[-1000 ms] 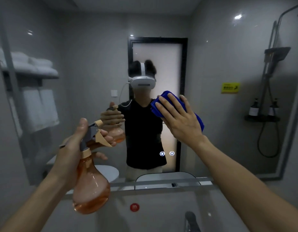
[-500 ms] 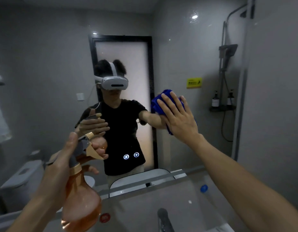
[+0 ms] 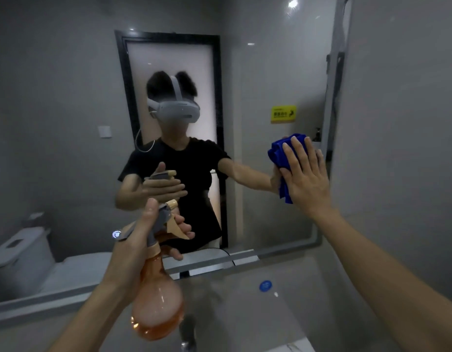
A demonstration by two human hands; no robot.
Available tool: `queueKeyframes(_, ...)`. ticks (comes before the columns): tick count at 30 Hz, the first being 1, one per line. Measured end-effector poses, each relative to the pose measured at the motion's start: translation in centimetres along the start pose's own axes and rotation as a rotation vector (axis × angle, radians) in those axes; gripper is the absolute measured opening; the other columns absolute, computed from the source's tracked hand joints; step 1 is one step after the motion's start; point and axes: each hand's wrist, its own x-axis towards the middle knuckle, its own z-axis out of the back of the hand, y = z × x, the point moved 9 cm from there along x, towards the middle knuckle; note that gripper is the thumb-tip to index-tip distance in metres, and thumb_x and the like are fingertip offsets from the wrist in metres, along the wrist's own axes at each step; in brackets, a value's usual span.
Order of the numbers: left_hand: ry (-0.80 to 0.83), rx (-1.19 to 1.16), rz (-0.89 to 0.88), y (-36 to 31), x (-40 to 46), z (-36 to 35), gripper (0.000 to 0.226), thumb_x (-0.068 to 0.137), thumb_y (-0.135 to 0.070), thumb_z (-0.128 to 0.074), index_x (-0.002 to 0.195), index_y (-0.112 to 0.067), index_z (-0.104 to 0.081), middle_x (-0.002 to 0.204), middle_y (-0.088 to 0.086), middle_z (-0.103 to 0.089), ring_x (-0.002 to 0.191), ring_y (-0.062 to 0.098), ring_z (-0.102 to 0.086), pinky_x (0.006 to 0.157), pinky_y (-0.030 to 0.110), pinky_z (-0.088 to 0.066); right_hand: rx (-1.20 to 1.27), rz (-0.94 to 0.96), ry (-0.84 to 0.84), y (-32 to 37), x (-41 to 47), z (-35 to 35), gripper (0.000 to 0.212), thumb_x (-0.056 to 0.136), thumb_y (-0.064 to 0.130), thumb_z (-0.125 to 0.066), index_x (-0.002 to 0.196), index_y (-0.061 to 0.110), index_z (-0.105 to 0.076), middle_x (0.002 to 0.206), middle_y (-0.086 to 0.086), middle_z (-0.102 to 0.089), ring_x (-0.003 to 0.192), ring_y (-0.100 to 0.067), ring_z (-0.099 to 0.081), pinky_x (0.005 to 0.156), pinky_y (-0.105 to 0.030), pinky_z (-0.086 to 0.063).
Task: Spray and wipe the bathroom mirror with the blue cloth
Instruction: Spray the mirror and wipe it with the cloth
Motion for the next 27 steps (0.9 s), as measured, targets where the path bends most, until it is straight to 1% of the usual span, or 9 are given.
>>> queueKeyframes(4, -0.004, 0.038, 0.029, 4.5, 0.6, -5.4, 0.069, 0.086, -0.062, -0.053, 0.099, 0.003, -0.072, 0.095, 0.029, -0.070, 0.089, 0.041, -0.070, 0.055, 0.038, -0.054, 0.075, -0.037, 0.022, -5.3, -2.9, -1.4, 0.055, 0.110, 0.038, -0.023, 0.160, 0.028, -0.004, 0.165, -0.003, -0.017, 0.154, -0.026, -0.009, 0.119, -0.055, -0.025)
queueKeyframes(6, -0.016, 0.049, 0.054, 7.0, 0.6, -7.8, 0.068, 0.084, -0.063, -0.054, 0.096, 0.001, -0.073, 0.092, 0.027, -0.071, 0.088, 0.039, -0.070, 0.057, 0.038, -0.055, 0.119, -0.084, 0.027, -7.3, -4.5, -1.7, 0.055, 0.109, 0.036, -0.026, 0.160, 0.027, -0.007, 0.164, -0.003, -0.017, 0.155, -0.021, -0.003, 0.118, -0.054, -0.026)
queueKeyframes(8, -0.022, 0.063, 0.081, 9.3, 0.7, -9.9, 0.065, 0.087, -0.061, -0.052, 0.094, 0.000, -0.072, 0.090, 0.026, -0.071, 0.089, 0.040, -0.070, 0.059, 0.039, -0.054, 0.183, -0.121, 0.045, -8.6, -6.3, -2.1, 0.054, 0.108, 0.033, -0.033, 0.158, 0.022, -0.016, 0.163, -0.006, -0.020, 0.154, -0.026, -0.007, 0.117, -0.055, -0.030)
queueKeyframes(10, -0.031, 0.084, 0.107, 11.3, 0.8, -11.7, 0.061, 0.090, -0.059, -0.050, 0.091, -0.001, -0.071, 0.087, 0.027, -0.071, 0.089, 0.041, -0.069, 0.058, 0.039, -0.052, 0.320, -0.182, 0.072, -9.5, -8.4, -2.8, 0.054, 0.108, 0.032, -0.035, 0.156, 0.017, -0.019, 0.164, -0.007, -0.020, 0.153, -0.030, -0.014, 0.119, -0.053, -0.030)
queueKeyframes(12, -0.046, 0.101, 0.117, 12.8, 1.1, -13.1, 0.061, 0.094, -0.058, -0.049, 0.089, -0.001, -0.070, 0.085, 0.027, -0.070, 0.086, 0.042, -0.069, 0.054, 0.037, -0.051, 0.500, -0.291, 0.138, -10.2, -10.3, -3.7, 0.057, 0.107, 0.034, -0.035, 0.158, 0.018, -0.016, 0.166, -0.001, -0.012, 0.154, -0.024, -0.011, 0.122, -0.050, -0.026)
queueKeyframes(17, -0.085, 0.144, 0.133, 15.0, 1.8, -14.9, 0.064, 0.095, -0.055, -0.046, 0.090, 0.005, -0.067, 0.076, 0.021, -0.069, 0.074, 0.038, -0.069, 0.049, 0.034, -0.046, 0.673, -0.364, 0.166, -9.8, -11.4, -3.6, 0.057, 0.107, 0.029, -0.036, 0.159, 0.015, -0.018, 0.167, 0.000, -0.011, 0.155, -0.017, -0.009, 0.125, -0.034, -0.015)
queueKeyframes(21, -0.101, 0.119, 0.151, 15.3, 1.7, -14.8, 0.063, 0.095, -0.055, -0.048, 0.094, 0.004, -0.068, 0.081, 0.023, -0.069, 0.081, 0.038, -0.069, 0.053, 0.038, -0.049, 0.721, -0.456, 0.068, -9.6, -11.0, -2.8, 0.051, 0.107, 0.016, -0.041, 0.156, 0.009, -0.026, 0.165, -0.006, -0.021, 0.154, -0.023, -0.017, 0.122, -0.016, -0.013)
queueKeyframes(23, -0.094, 0.086, 0.138, 14.6, 1.5, -14.2, 0.062, 0.095, -0.055, -0.047, 0.104, 0.003, -0.068, 0.088, 0.023, -0.069, 0.087, 0.038, -0.068, 0.058, 0.040, -0.051, 0.739, -0.485, -0.038, -9.0, -10.5, -2.1, 0.050, 0.106, 0.013, -0.043, 0.154, 0.005, -0.030, 0.163, -0.011, -0.026, 0.153, -0.028, -0.019, 0.124, -0.023, -0.016)
queueKeyframes(27, -0.086, 0.071, 0.085, 12.3, 1.0, -12.5, 0.061, 0.096, -0.053, -0.040, 0.108, 0.002, -0.065, 0.091, 0.023, -0.069, 0.088, 0.035, -0.068, 0.055, 0.038, -0.051, 0.615, -0.556, -0.205, -6.3, -8.4, -1.1, 0.052, 0.103, 0.019, -0.050, 0.150, -0.001, -0.038, 0.158, -0.017, -0.036, 0.151, -0.035, -0.020, 0.122, -0.054, -0.023)
